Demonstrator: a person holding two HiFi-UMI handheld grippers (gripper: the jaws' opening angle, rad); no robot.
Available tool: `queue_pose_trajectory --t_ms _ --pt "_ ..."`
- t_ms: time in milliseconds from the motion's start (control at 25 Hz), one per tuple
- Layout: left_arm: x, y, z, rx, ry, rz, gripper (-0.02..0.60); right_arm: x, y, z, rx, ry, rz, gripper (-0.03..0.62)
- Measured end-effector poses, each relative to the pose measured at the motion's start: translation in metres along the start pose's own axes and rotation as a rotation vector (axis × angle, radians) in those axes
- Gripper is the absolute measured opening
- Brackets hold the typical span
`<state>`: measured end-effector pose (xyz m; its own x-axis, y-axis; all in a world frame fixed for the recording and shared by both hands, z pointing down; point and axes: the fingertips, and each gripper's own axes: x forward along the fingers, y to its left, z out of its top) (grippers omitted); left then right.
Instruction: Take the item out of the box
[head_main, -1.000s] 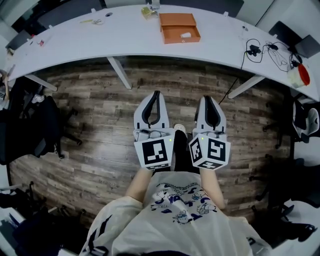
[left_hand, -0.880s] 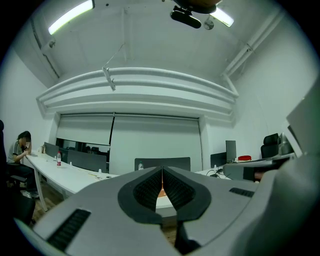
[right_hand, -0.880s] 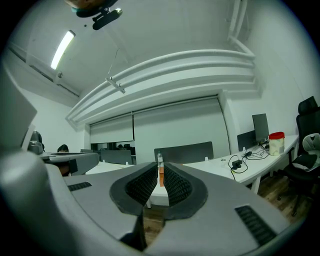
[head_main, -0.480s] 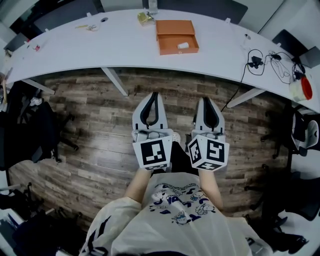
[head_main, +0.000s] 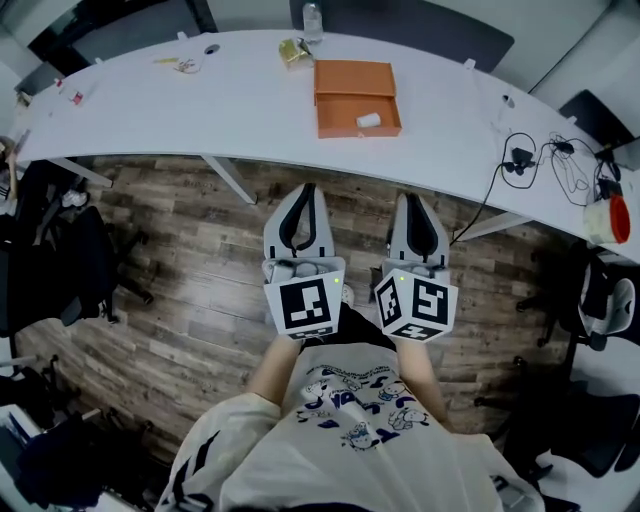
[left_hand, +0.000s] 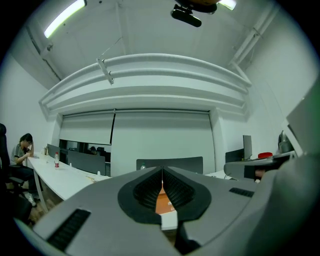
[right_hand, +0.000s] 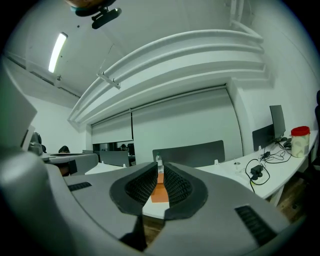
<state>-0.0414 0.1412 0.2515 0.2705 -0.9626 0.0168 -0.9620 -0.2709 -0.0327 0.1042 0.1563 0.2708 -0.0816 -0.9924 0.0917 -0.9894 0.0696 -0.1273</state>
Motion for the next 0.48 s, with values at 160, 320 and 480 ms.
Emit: queue_pose_trajectory --t_ms 160,320,480 --pt "0.034 -0.005 0.003 0.0 0.0 0.024 0.018 0.034 -0.016 0.009 -0.003 -0.001 0.025 0.057" --pt "0.059 -0.007 0.002 -0.006 0.001 0.045 0.018 0.061 -0.025 0.008 -0.009 0.012 0.05 0.057" --pt "0.08 -0.011 -0.002 -0.016 0.002 0.063 0.018 0.08 -0.036 0.003 -0.005 0.03 0.068 0.057"
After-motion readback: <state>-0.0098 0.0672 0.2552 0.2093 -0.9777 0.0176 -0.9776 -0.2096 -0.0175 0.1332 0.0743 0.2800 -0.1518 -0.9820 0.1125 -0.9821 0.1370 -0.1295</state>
